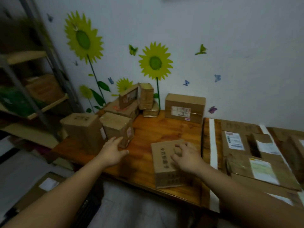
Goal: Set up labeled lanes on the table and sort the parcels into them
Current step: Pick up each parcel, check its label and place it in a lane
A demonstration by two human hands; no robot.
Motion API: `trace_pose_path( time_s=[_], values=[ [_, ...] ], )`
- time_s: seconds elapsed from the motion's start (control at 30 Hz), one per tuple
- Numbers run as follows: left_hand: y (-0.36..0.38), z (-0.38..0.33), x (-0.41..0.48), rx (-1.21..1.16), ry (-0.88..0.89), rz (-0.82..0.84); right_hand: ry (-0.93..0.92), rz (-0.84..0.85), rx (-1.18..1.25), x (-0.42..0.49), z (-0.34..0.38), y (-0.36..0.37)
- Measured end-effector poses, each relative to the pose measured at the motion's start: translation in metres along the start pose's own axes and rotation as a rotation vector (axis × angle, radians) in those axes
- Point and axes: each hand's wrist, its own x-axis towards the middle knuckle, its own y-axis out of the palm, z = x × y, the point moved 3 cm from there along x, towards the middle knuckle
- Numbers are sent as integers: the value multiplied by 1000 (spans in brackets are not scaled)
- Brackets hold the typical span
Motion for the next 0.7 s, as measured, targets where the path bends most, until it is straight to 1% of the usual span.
trace_pose_path(
  time_s=[0.13, 0.2, 0.3, 0.47, 0.53, 0.6, 0.7],
  values=[
    [-43, 34, 21, -6, -29, -139, -46, 14, -127, 35, 54, 12],
    [-61, 42, 34, 27, -10, -222, -60, 39, -109, 56, 77, 18],
    [-88, 56, 60, 89, -5, -280, -105, 61, -59, 92, 109, 30],
    [-122, 94, 104, 172, -75, -287, -199, 133, -30, 155, 171, 62],
    [-133, 113, 120, 179, -114, -273, -207, 193, -7, 175, 198, 78],
    [-143, 136, 135, 110, -162, -272, -202, 267, 32, 189, 224, 95],
    [-151, 173, 161, 24, -238, -259, -150, 361, 182, 196, 255, 115]
  ],
)
